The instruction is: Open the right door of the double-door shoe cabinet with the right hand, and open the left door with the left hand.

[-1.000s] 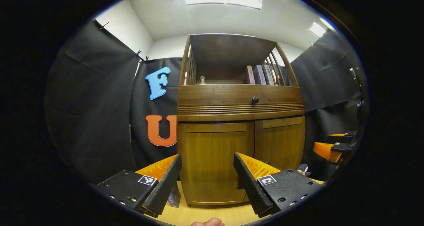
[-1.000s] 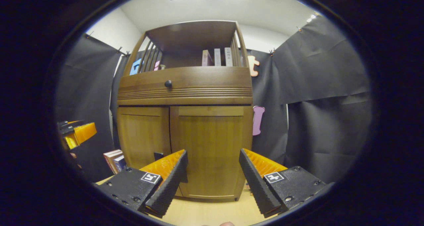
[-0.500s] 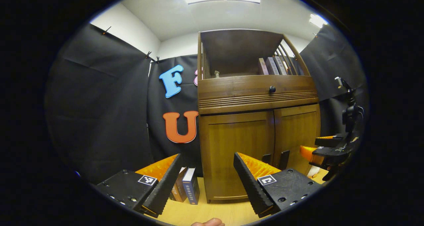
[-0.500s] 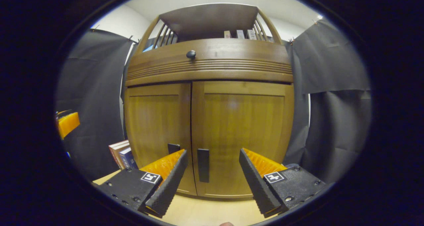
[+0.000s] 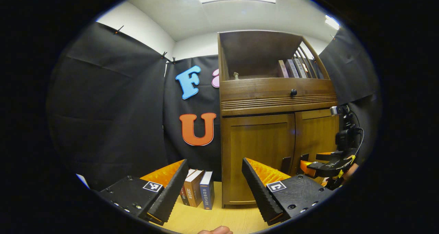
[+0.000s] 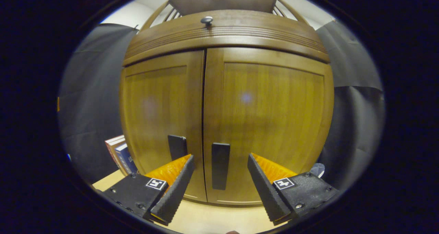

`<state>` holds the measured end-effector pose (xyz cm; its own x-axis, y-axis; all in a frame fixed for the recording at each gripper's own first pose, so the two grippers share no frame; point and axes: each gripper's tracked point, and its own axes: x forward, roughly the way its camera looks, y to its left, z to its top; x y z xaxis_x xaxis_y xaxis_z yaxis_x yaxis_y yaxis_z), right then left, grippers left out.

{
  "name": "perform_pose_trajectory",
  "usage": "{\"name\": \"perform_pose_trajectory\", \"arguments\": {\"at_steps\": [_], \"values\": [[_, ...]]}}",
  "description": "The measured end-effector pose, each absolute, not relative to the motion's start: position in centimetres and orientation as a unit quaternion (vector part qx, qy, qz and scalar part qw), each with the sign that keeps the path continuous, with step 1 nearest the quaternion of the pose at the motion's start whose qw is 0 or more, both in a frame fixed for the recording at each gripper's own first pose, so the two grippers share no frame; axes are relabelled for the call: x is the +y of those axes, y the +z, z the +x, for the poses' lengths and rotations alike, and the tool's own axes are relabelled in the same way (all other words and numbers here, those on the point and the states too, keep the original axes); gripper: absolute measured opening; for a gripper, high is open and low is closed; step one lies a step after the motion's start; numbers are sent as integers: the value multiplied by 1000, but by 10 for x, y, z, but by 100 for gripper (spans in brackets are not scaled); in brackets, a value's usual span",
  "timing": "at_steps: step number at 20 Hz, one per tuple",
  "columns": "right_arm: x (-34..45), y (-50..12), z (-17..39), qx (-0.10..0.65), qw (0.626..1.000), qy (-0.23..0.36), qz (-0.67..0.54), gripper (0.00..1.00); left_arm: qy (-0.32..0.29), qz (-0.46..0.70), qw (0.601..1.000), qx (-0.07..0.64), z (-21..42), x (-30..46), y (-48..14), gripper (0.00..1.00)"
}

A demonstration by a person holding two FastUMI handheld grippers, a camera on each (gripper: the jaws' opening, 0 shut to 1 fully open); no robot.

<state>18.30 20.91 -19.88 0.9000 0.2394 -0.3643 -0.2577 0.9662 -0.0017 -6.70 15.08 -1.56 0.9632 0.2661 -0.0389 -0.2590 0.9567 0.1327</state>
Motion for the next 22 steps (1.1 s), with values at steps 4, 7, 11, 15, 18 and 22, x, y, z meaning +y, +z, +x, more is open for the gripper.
{"name": "perform_pose_trajectory", "arguments": {"at_steps": [4,7,11,15,18,22], "values": [[210,-212,197,198,973,120,-26,96,150,61,986,36,-73,165,-19,94],[220,-228,214,199,973,110,-25,94,155,57,985,47,-76,174,-27,94],[223,-233,221,186,978,86,-40,90,162,60,983,61,-76,179,-36,94],[222,-233,221,177,980,79,-40,84,149,66,984,75,-68,175,-45,94],[219,-239,220,184,979,85,-31,74,139,65,985,80,-64,172,-48,94],[221,-246,220,200,975,100,0,45,118,58,988,84,-53,162,-54,100]]}}
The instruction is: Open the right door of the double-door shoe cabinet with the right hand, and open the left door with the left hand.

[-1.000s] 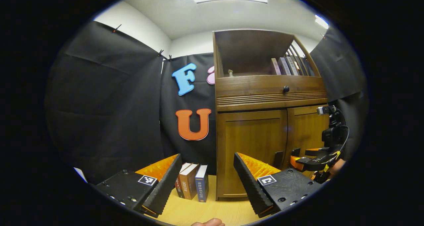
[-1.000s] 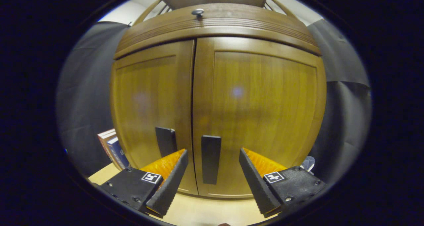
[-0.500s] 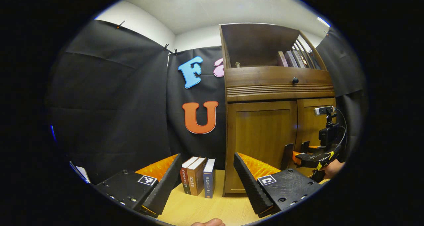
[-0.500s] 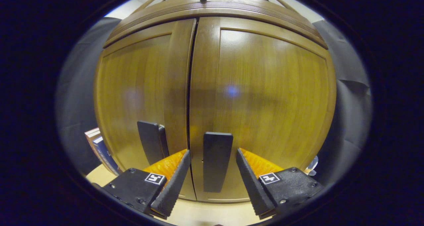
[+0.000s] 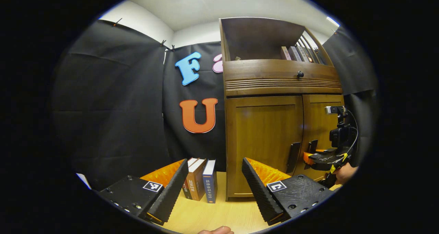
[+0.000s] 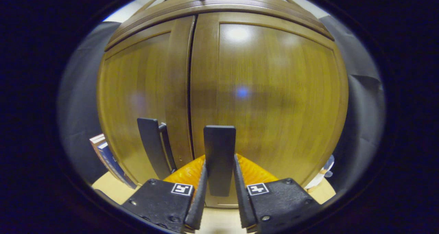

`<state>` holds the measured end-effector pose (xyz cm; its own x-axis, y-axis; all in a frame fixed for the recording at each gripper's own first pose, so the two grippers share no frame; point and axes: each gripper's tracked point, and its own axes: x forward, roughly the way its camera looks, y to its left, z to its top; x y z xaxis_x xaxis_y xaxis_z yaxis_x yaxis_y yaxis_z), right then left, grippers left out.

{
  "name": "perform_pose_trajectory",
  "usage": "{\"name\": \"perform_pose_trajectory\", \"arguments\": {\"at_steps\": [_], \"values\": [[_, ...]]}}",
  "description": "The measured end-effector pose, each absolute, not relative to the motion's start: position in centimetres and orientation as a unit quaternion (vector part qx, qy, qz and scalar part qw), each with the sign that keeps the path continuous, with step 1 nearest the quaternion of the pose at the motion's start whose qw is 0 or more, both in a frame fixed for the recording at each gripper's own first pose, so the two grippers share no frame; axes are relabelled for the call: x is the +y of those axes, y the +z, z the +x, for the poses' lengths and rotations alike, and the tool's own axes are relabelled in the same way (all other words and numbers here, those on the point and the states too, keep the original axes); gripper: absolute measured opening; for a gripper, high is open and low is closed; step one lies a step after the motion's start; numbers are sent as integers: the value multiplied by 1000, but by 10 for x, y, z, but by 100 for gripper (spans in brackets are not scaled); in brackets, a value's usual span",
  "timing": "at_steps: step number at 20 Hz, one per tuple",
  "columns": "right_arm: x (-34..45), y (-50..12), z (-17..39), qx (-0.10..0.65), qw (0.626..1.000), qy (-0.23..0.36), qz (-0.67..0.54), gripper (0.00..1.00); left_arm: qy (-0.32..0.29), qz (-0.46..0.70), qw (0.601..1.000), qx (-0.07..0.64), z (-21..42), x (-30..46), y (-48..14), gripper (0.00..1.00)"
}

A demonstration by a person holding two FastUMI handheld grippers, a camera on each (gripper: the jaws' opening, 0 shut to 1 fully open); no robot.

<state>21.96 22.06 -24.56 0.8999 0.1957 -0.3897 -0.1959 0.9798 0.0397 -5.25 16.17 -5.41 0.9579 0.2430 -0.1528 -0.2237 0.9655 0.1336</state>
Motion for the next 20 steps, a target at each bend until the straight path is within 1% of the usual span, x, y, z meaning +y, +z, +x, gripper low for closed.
{"name": "perform_pose_trajectory", "arguments": {"at_steps": [1,5,7,11,20], "values": [[221,-247,219,202,974,100,-2,38,112,58,988,84,-48,158,-54,94],[221,-244,214,214,972,99,12,29,79,47,992,89,-30,141,-55,94],[219,-244,212,219,970,101,17,27,60,44,993,91,-20,131,-57,94],[213,-240,193,227,968,107,17,27,44,41,994,95,-7,114,-61,94],[179,-229,127,227,965,133,17,26,27,44,995,88,5,68,-55,94]]}}
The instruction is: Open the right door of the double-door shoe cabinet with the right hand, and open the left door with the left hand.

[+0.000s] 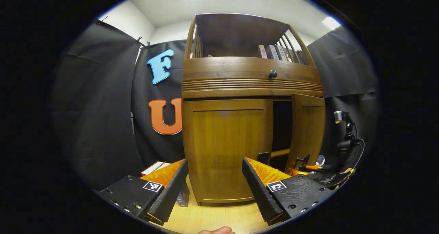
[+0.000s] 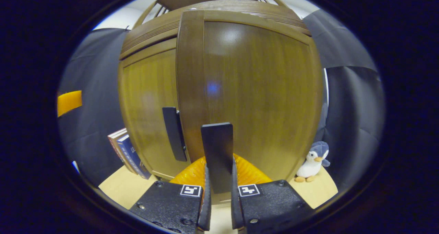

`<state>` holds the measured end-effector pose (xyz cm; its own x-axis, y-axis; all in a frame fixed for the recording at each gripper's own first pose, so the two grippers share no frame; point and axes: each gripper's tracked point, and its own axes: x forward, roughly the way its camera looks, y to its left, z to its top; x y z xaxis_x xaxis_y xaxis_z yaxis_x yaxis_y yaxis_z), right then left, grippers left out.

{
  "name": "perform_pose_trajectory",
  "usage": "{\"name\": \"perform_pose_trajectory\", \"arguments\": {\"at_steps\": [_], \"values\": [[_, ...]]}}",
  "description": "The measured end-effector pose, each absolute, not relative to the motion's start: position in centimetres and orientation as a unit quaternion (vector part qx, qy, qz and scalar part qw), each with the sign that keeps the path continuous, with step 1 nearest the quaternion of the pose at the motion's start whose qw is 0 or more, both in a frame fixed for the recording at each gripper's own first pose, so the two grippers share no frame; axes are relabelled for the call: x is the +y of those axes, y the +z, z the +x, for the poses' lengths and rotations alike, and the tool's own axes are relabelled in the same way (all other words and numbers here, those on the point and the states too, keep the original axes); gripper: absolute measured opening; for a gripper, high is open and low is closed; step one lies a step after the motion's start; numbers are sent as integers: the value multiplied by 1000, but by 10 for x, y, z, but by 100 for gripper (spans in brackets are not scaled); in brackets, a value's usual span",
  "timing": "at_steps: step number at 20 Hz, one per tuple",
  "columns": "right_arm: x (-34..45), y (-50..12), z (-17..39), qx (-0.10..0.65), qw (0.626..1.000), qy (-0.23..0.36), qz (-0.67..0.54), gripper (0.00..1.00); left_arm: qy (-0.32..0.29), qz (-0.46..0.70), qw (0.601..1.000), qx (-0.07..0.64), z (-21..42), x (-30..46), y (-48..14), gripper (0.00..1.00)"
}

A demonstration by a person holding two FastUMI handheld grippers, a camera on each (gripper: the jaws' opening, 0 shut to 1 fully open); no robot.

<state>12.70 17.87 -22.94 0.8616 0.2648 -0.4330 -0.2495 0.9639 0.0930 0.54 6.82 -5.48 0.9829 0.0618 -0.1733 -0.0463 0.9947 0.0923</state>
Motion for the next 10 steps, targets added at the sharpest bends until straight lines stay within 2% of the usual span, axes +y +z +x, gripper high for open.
{"name": "perform_pose_trajectory", "arguments": {"at_steps": [8,9,10], "values": [[137,-220,81,229,963,138,24,27,6,38,996,80,12,22,-47,94],[132,-219,76,230,963,137,26,26,4,37,996,79,14,17,-46,100],[125,-219,72,230,963,136,26,26,3,35,996,79,17,11,-46,94]]}}
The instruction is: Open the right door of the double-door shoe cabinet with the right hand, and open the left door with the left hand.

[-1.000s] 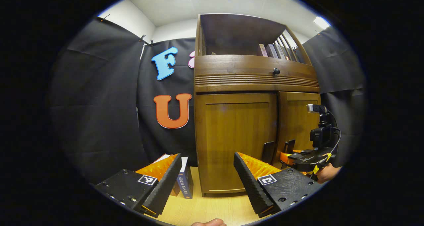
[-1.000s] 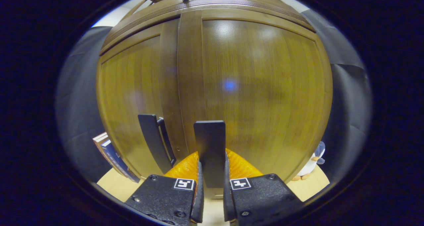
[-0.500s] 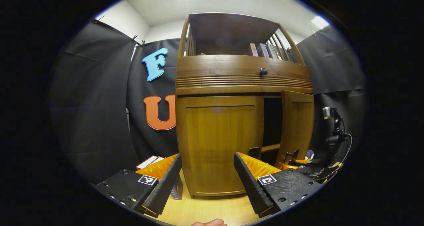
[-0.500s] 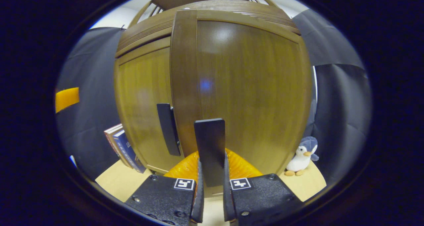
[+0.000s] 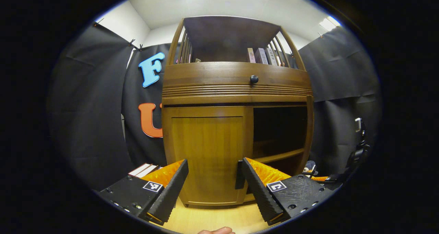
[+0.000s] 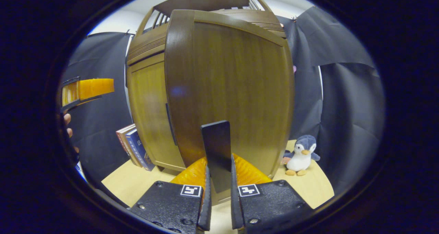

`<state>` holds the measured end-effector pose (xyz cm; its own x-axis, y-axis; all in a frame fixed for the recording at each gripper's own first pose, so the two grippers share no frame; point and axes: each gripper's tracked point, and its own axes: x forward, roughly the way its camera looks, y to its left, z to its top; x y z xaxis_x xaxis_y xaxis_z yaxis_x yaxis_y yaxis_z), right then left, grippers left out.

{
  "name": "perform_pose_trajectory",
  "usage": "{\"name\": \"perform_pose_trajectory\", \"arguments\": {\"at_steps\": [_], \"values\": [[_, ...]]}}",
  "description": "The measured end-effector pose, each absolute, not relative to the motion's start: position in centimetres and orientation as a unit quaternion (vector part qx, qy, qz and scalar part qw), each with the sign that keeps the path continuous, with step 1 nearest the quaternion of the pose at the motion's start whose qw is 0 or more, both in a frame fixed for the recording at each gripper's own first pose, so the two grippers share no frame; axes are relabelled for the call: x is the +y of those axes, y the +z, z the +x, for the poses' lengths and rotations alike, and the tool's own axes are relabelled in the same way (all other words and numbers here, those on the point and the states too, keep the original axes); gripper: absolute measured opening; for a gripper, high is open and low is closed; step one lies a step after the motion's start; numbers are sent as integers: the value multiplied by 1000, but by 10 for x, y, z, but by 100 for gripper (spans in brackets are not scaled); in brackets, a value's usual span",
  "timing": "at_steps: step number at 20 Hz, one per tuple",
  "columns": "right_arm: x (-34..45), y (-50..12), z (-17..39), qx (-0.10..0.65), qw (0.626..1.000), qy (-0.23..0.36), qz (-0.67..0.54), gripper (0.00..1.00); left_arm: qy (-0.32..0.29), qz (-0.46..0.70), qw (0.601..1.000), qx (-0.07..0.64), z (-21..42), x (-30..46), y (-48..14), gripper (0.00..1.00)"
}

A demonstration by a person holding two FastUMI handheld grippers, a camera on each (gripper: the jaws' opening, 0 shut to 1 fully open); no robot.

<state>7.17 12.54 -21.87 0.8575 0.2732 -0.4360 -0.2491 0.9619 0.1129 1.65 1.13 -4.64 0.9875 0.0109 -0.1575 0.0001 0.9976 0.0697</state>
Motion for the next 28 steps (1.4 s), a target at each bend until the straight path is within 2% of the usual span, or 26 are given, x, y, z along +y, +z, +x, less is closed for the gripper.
{"name": "perform_pose_trajectory", "arguments": {"at_steps": [3,4,5,18,20,21,24,25,28], "values": [[107,-216,59,229,964,132,27,26,-2,28,996,84,19,-4,-49,94],[98,-215,55,229,964,131,27,26,-4,26,996,83,20,-10,-49,84],[90,-214,52,229,965,128,29,26,-5,24,996,82,21,-15,-49,94],[-16,-206,29,213,975,55,14,13,-12,17,996,90,27,-62,-50,94],[-30,-205,27,212,976,43,21,10,-13,18,996,91,27,-67,-51,84],[-36,-204,27,212,976,38,26,10,-14,20,996,90,27,-69,-51,95],[-59,-205,27,219,975,12,37,8,-17,26,996,89,26,-76,-53,95],[-65,-205,27,221,974,9,43,5,-17,26,996,89,26,-77,-55,95],[-69,-206,25,225,973,12,54,5,-20,27,995,91,25,-82,-58,95]]}}
